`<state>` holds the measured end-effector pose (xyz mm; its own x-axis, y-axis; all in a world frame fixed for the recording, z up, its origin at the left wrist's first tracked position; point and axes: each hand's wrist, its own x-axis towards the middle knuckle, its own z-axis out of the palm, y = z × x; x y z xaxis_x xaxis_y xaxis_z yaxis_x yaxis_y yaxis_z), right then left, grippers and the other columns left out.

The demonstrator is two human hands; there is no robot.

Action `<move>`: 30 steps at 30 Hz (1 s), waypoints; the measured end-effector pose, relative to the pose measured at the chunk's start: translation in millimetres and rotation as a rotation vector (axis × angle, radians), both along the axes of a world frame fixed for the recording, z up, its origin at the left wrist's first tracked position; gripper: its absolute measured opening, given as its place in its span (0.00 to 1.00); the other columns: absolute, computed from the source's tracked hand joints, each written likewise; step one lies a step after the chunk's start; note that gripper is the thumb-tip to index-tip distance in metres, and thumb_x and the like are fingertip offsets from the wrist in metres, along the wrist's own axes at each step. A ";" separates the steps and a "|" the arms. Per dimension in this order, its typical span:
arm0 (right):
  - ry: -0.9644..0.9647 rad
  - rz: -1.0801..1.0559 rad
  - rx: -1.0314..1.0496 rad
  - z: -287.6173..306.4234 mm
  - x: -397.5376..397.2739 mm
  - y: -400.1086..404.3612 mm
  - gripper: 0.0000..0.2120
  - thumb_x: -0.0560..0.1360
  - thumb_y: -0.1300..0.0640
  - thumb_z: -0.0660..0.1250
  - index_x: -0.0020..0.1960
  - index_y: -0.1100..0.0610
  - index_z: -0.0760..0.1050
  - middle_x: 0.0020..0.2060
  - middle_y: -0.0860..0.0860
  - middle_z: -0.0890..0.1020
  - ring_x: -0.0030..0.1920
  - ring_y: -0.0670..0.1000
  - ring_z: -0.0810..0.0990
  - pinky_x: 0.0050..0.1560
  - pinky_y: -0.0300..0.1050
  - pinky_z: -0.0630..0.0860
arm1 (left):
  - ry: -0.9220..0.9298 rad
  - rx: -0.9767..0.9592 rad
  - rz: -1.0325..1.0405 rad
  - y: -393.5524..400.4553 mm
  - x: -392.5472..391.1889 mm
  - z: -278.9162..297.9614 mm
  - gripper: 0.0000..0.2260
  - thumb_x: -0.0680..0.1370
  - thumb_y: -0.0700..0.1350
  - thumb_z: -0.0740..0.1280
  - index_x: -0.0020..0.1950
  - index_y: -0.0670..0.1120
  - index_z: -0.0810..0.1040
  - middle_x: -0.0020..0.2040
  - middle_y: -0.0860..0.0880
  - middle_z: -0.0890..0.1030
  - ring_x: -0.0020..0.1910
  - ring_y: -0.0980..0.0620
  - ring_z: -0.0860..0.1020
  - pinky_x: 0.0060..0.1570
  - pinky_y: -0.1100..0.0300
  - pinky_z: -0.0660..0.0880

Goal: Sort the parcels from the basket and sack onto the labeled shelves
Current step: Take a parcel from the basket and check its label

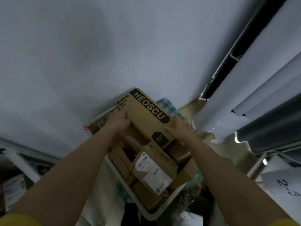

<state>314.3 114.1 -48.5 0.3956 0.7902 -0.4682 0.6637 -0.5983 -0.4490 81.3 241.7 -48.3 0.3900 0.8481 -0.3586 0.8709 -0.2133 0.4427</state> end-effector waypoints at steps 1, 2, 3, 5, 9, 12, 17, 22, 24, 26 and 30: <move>0.008 -0.024 -0.017 -6.3 0.8 0.7 0.37 0.76 0.41 0.66 0.78 0.51 0.53 0.76 0.57 0.53 0.74 0.63 0.58 0.72 0.61 0.63 | 0.028 -0.025 0.004 10.2 3.1 -4.4 0.18 0.80 0.54 0.57 0.66 0.48 0.70 0.68 0.40 0.70 0.63 0.40 0.72 0.61 0.45 0.72; 0.012 -0.039 -0.034 -11.0 0.4 1.6 0.36 0.76 0.41 0.66 0.77 0.50 0.54 0.76 0.57 0.55 0.74 0.63 0.60 0.71 0.62 0.64 | 0.065 -0.045 0.000 19.3 5.9 -7.4 0.23 0.81 0.56 0.56 0.73 0.46 0.64 0.74 0.38 0.62 0.70 0.38 0.65 0.68 0.43 0.65; 0.013 -0.054 -0.049 -14.9 -0.1 2.6 0.35 0.77 0.42 0.65 0.77 0.50 0.54 0.75 0.58 0.56 0.73 0.63 0.62 0.70 0.62 0.65 | 0.103 -0.073 -0.008 26.2 9.7 -8.3 0.29 0.81 0.58 0.55 0.77 0.45 0.56 0.77 0.39 0.54 0.75 0.36 0.56 0.72 0.42 0.58; 0.007 -0.096 -0.036 -19.9 -1.3 3.8 0.31 0.79 0.42 0.62 0.76 0.49 0.55 0.73 0.58 0.61 0.69 0.62 0.68 0.67 0.61 0.70 | 0.116 -0.108 -0.013 39.7 16.0 -12.9 0.35 0.80 0.62 0.55 0.79 0.45 0.47 0.79 0.40 0.44 0.77 0.37 0.44 0.73 0.40 0.49; 0.005 -0.222 0.045 -28.8 -4.7 8.9 0.26 0.79 0.44 0.62 0.73 0.52 0.60 0.68 0.58 0.69 0.63 0.58 0.74 0.61 0.58 0.75 | 0.025 -0.087 0.031 74.5 20.8 -32.5 0.39 0.79 0.63 0.58 0.79 0.45 0.43 0.79 0.42 0.42 0.77 0.40 0.41 0.74 0.41 0.46; 0.085 -0.382 0.047 -35.5 -10.4 12.0 0.28 0.78 0.43 0.63 0.73 0.52 0.59 0.68 0.57 0.68 0.63 0.58 0.74 0.61 0.58 0.76 | -0.026 -0.090 0.065 92.4 23.9 -40.4 0.37 0.79 0.60 0.60 0.79 0.44 0.46 0.79 0.43 0.45 0.77 0.41 0.44 0.74 0.42 0.49; 0.202 -0.552 0.071 -44.8 -16.9 19.8 0.29 0.78 0.45 0.64 0.74 0.51 0.58 0.70 0.57 0.64 0.63 0.60 0.74 0.61 0.58 0.76 | -0.071 -0.151 0.110 105.5 20.7 -51.5 0.36 0.79 0.57 0.62 0.79 0.43 0.50 0.77 0.40 0.53 0.75 0.38 0.54 0.71 0.41 0.57; 0.308 -0.720 0.080 -51.8 -19.8 22.9 0.37 0.77 0.47 0.64 0.78 0.50 0.47 0.75 0.60 0.58 0.69 0.64 0.68 0.66 0.62 0.71 | -0.220 -0.231 0.227 111.4 20.4 -57.3 0.34 0.76 0.57 0.67 0.75 0.42 0.59 0.71 0.40 0.67 0.69 0.39 0.67 0.67 0.41 0.67; 0.360 -0.766 0.092 -54.7 -22.0 24.0 0.38 0.77 0.47 0.64 0.78 0.47 0.43 0.75 0.62 0.58 0.69 0.65 0.68 0.66 0.63 0.71 | -0.247 -0.256 0.265 109.0 21.3 -58.2 0.34 0.77 0.55 0.67 0.75 0.41 0.59 0.71 0.40 0.66 0.70 0.39 0.66 0.67 0.43 0.67; 0.420 -0.813 0.084 -54.2 -25.7 26.0 0.38 0.77 0.47 0.63 0.77 0.43 0.42 0.75 0.62 0.58 0.68 0.66 0.69 0.64 0.64 0.73 | -0.254 -0.265 0.293 106.4 20.5 -57.6 0.35 0.76 0.55 0.68 0.76 0.41 0.57 0.73 0.40 0.63 0.70 0.39 0.65 0.68 0.43 0.66; 0.450 -0.838 0.022 -50.4 -30.2 31.3 0.36 0.80 0.49 0.59 0.76 0.40 0.38 0.75 0.63 0.57 0.67 0.68 0.69 0.62 0.66 0.73 | -0.265 -0.276 0.318 107.0 19.7 -55.3 0.37 0.75 0.56 0.69 0.77 0.43 0.56 0.73 0.40 0.62 0.70 0.38 0.66 0.67 0.41 0.67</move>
<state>284.1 145.4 -98.9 0.6241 0.3413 -0.7029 -0.2155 -0.7895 -0.5747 101.0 348.6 -103.6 0.2356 0.8272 -0.5100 0.7240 0.2007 0.6600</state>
